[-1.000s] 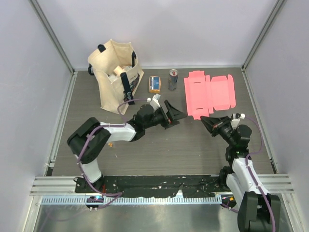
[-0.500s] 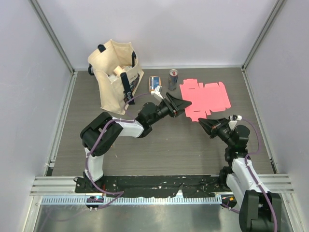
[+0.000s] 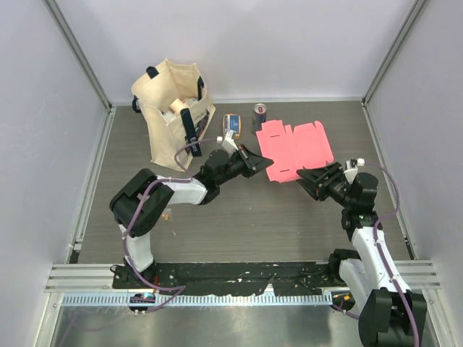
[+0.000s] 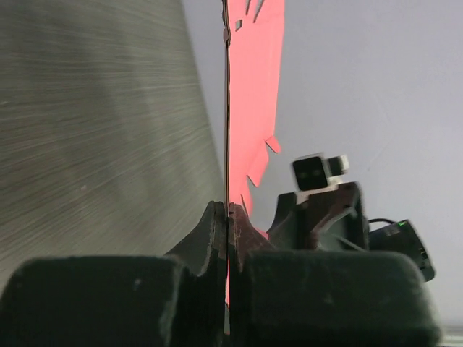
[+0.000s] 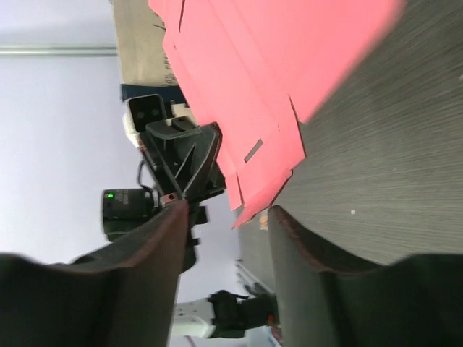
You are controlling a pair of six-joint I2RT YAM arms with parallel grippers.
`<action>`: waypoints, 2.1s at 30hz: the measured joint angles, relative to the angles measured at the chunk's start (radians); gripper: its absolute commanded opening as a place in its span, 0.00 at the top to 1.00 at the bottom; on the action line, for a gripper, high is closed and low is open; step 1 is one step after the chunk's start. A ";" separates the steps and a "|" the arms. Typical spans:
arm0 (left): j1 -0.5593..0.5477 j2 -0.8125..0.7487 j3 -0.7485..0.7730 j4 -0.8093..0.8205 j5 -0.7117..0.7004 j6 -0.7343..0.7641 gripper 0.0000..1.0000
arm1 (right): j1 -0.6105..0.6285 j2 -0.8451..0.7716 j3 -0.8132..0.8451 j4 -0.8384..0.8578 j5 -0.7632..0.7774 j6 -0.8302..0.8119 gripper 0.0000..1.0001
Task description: Fold the paper box
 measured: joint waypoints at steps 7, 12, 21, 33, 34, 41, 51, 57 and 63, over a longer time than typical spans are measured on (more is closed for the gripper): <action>0.083 -0.228 -0.047 -0.311 0.008 0.212 1.00 | 0.001 0.079 0.231 -0.372 0.082 -0.399 0.34; 0.137 -0.385 -0.014 -0.577 0.050 0.433 1.00 | 0.008 0.122 0.329 -0.549 0.161 -0.609 0.35; 0.212 -0.412 0.166 -1.224 0.229 0.873 1.00 | 0.389 0.343 0.745 -0.733 0.386 -0.948 0.35; 0.201 -0.622 0.167 -1.569 0.578 1.299 1.00 | 0.513 0.399 0.833 -0.678 0.102 -1.274 0.34; 0.200 -0.630 0.167 -1.569 0.599 1.310 1.00 | 0.514 0.407 0.832 -0.676 0.066 -1.282 0.35; 0.196 -0.609 0.167 -1.585 0.696 1.373 1.00 | 0.530 0.422 0.792 -0.634 -0.131 -1.287 0.48; 0.196 -0.636 0.167 -1.588 0.708 1.390 0.90 | 0.533 0.402 0.736 -0.521 -0.335 -1.203 0.90; 0.215 -0.648 0.159 -1.542 0.694 1.335 0.36 | 0.533 0.402 0.725 -0.443 -0.334 -1.114 0.99; 0.377 -0.856 -0.031 -1.210 0.507 1.034 0.23 | 0.507 0.329 0.616 -0.302 -0.098 -0.924 0.98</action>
